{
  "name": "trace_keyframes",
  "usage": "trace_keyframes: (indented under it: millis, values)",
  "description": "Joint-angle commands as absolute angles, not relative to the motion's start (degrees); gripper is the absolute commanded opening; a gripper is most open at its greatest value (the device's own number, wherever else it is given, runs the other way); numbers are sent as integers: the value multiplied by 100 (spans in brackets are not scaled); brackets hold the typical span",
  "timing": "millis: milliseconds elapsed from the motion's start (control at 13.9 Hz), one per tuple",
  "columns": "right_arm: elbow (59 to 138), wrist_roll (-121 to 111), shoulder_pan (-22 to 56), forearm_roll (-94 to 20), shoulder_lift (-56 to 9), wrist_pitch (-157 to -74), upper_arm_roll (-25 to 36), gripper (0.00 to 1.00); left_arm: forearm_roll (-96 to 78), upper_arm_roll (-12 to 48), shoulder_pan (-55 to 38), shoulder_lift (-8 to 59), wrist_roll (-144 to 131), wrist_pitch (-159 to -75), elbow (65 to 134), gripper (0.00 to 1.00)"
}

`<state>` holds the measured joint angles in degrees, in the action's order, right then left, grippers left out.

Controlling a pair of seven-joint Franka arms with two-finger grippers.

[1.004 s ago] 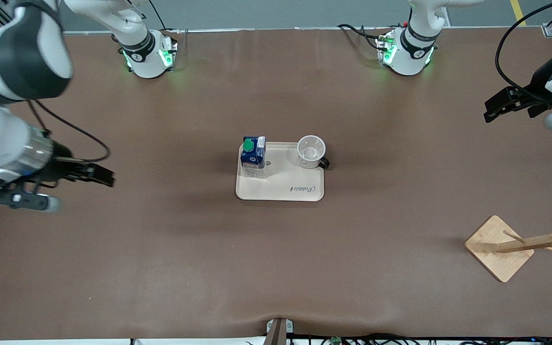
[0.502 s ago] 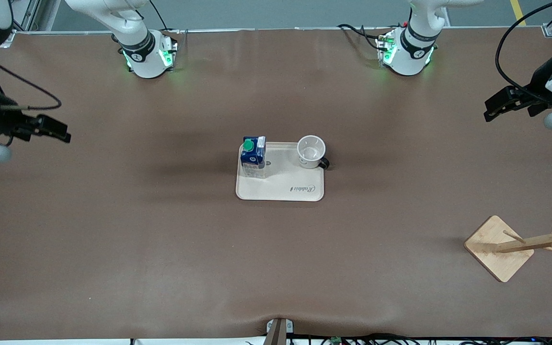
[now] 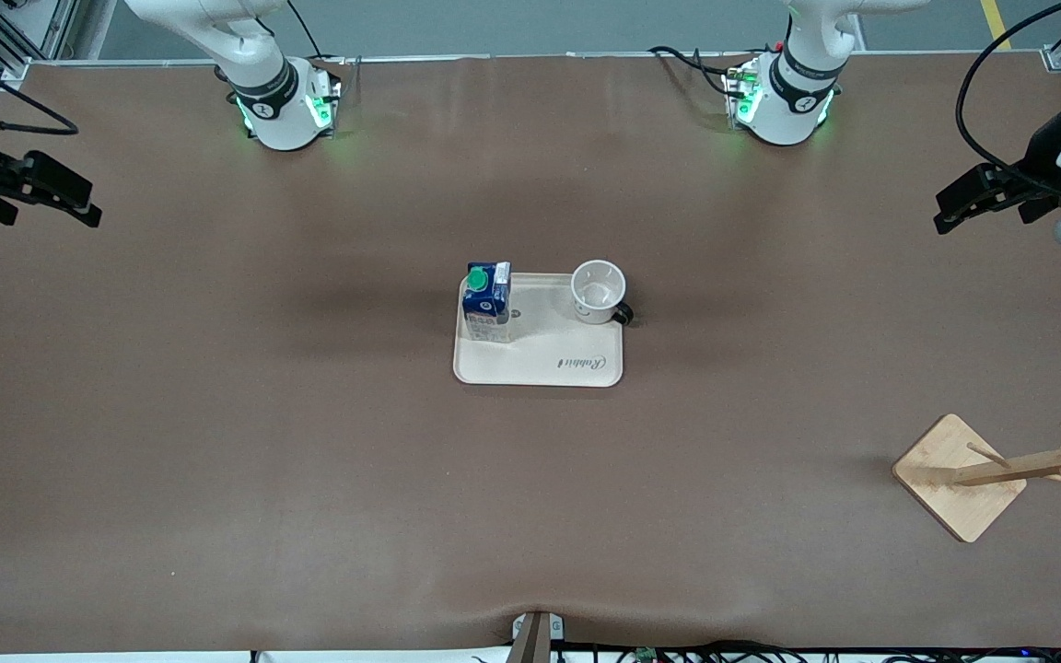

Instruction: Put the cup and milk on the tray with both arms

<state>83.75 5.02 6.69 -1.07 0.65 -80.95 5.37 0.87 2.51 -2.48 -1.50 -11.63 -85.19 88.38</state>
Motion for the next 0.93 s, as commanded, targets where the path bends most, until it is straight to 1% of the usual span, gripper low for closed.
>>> trace_keyframes:
  millis: [0,215,861]
  values:
    - [8481,422,492,113,79,-8068,466,100,88,229,-272,-88,-1239,-8420,8675,100]
    - [8481,413,466,114,62,-8174,475,100,97,237,-281,-88,-1257,-8324,8649,100]
    - [8517,185,422,105,79,-8148,466,100,97,246,-290,-132,-1327,-8218,8657,100]
